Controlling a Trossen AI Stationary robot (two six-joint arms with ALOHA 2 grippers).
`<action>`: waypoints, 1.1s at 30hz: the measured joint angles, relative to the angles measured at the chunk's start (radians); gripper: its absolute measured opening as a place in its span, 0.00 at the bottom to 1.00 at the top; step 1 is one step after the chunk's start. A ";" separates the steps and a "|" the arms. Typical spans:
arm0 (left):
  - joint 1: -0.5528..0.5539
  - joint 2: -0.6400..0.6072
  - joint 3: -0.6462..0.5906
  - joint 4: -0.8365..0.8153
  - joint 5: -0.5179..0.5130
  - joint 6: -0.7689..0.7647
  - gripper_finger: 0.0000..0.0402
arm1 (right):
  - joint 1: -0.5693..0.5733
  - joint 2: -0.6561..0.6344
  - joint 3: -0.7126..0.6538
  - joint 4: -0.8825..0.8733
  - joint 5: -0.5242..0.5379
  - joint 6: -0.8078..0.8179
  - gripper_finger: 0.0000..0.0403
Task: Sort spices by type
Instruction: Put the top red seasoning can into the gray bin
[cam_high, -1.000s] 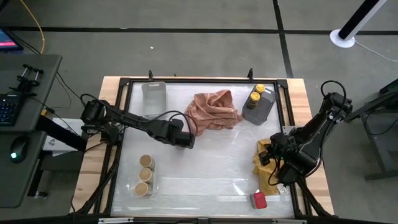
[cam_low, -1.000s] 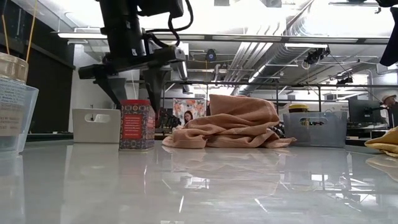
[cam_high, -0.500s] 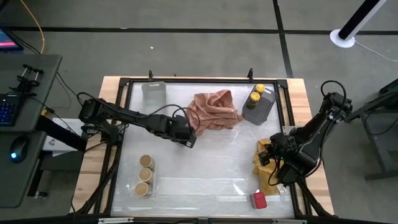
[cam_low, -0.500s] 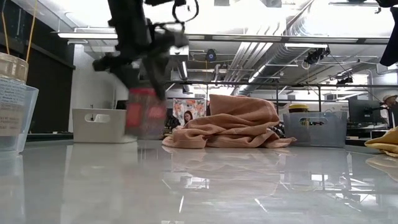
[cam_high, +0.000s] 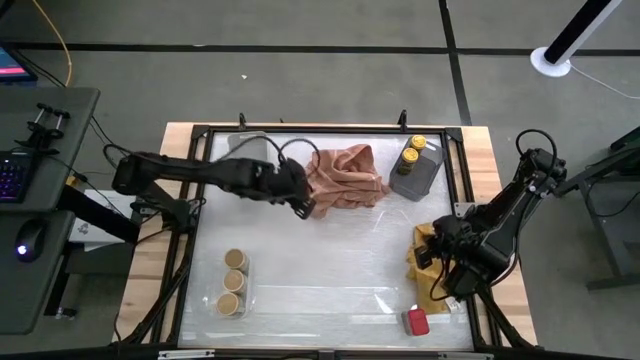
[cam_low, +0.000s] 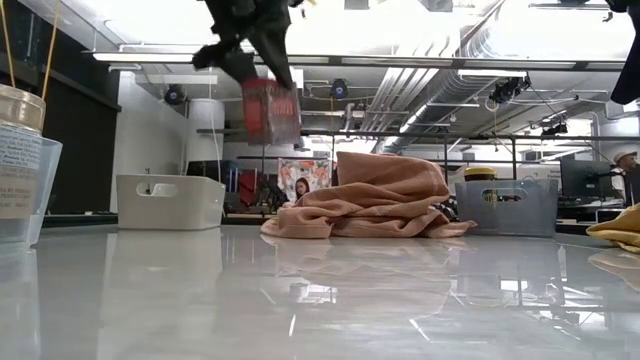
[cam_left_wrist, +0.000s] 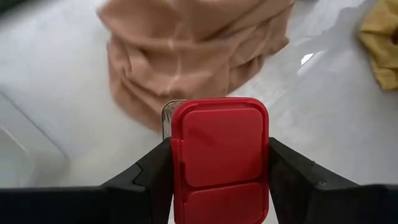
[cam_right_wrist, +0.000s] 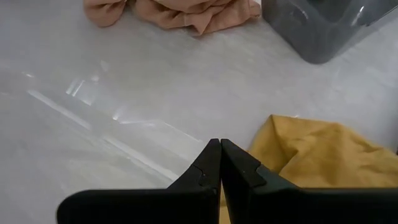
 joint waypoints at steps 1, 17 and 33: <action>0.007 -0.012 0.014 -0.018 0.000 0.037 0.44 | 0.000 0.000 0.000 0.006 0.000 0.000 0.00; 0.157 -0.108 0.174 -0.341 -0.066 0.614 0.45 | -0.072 0.000 0.000 0.069 0.001 -0.008 0.00; 0.191 -0.108 0.174 -0.333 -0.066 0.877 0.45 | -0.135 0.000 0.000 0.185 0.004 -0.124 0.00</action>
